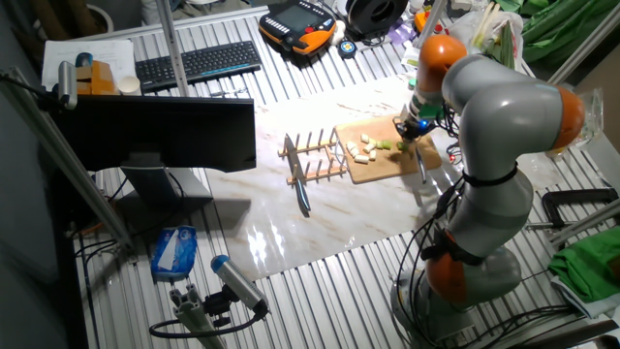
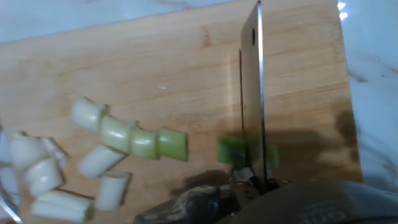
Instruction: Chop the scallions
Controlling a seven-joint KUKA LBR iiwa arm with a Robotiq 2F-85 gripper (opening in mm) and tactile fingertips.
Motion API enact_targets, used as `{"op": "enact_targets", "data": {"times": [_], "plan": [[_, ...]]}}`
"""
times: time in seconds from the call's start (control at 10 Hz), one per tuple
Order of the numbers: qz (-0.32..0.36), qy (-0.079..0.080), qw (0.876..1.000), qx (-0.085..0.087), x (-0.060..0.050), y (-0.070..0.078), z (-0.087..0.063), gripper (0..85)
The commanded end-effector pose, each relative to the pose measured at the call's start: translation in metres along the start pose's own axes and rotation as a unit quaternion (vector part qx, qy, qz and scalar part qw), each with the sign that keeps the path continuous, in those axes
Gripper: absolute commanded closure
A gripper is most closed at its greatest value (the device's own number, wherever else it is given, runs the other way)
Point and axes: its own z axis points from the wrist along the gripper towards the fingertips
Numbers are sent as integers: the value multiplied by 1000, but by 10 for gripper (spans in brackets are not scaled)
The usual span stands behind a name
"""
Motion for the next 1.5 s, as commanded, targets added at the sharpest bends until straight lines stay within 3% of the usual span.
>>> {"op": "enact_targets", "data": {"times": [0.0, 0.6, 1.4], "plan": [[0, 0, 1000, -1, -1, 0, 5, 843], [1, -1, 1000, 3, -9, 11, -1, 843], [3, -4, 1000, 1, -16, 13, 24, 843]]}}
